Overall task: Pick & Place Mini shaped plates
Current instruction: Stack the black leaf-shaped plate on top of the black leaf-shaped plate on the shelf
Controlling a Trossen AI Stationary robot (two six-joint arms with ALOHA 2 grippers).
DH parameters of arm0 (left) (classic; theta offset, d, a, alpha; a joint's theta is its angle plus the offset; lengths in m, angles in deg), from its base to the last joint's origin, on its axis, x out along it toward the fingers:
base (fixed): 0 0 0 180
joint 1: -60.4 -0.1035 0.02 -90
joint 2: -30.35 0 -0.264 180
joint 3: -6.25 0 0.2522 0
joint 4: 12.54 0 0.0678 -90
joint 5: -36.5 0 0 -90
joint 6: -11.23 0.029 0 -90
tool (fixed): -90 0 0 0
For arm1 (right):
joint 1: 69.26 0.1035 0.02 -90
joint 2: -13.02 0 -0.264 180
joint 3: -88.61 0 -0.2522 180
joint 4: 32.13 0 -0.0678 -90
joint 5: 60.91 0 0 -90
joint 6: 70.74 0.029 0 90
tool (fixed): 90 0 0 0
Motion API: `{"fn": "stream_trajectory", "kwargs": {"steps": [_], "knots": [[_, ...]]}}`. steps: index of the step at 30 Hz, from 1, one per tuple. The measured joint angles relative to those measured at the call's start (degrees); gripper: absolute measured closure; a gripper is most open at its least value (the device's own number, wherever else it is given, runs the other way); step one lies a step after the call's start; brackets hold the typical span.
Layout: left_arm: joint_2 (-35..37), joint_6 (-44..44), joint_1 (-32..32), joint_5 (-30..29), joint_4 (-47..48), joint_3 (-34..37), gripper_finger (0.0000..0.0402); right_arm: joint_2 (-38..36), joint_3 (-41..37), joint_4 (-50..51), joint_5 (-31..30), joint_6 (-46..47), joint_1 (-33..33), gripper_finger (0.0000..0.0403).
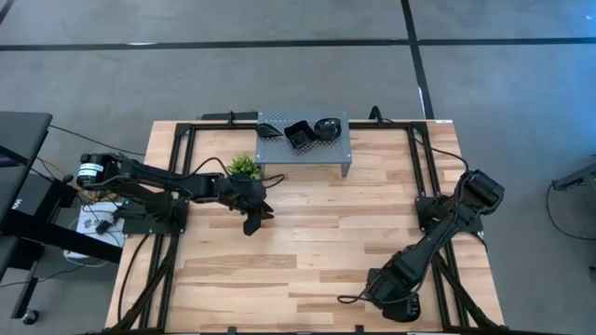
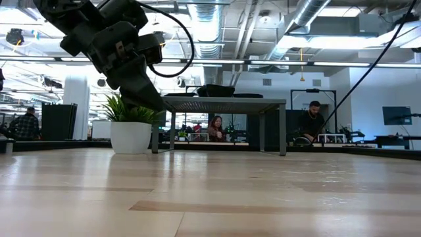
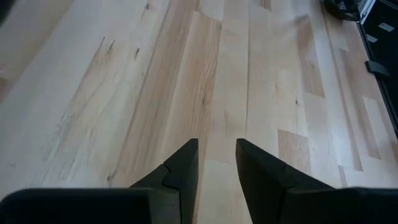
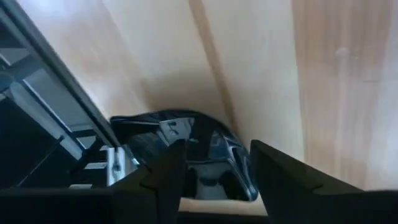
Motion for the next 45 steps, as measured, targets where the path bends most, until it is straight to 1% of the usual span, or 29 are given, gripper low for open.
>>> {"fn": "stream_trajectory", "kwargs": {"steps": [3,6,9,12,15,21,22,24,27,31,35,40,45], "knots": [[0.0,0.0,0.0,0.0,0.0,0.0,0.0293,0.0,-2.3,-1.2,-1.7,-0.1,0.9,0.022],[0.0,0.0,0.0,0.0,0.0,0.0,0.0293,0.0,-4.2,-1.1,-3.2,1.4,1.5,0.0219],[0.0,0.0,0.0,0.0,0.0,0.0,0.0293,0.0,-5.3,-1.0,-4.2,1.5,1.4,0.0225],[0.0,0.0,0.0,0.0,0.0,0.0,0.0293,0.0,-5.4,-1.5,-4.7,0.8,1.3,0.0241],[0.0,0.0,0.0,0.0,0.0,0.0,0.0293,0.0,-5.5,-2.9,-4.5,0.4,1.3,0.0276],[0.0,0.0,0.0,0.0,0.0,0.0,0.0293,0.0,-5.5,-9.9,-4.1,-4.9,0.8,0.0382],[0.0,0.0,0.0,0.0,0.0,0.0,0.0293,0.0,-5.5,-11.0,-3.6,-5.2,0.4,0.0392],[0.0,0.0,0.0,0.0,0.0,0.0,0.0293,0.0,-5.4,-12.4,-3.0,-4.9,-0.5,0.0393],[0.0,0.0,0.0,0.0,0.0,0.0,0.0293,0.0,-5.4,-12.4,-3.6,-3.1,-2.6,0.0389],[0.0,0.0,0.0,0.0,0.0,0.0,0.0293,0.0,-5.4,-12.4,-5.0,-4.0,-6.1,0.04],[0.0,0.0,0.0,0.0,-0.2,0.0,0.0293,0.0,-5.1,-12.4,-8.1,-4.6,-10.4,0.0396],[0.0,0.0,0.0,0.0,-0.6,0.0,0.0293,0.0,-1.9,-12.0,-13.5,-5.3,-16.7,0.0401],[0.0,0.0,0.0,0.0,-1.0,0.0,0.0293,-0.4,3.5,-11.5,-19.3,-10.8,-24.4,0.04]]}}
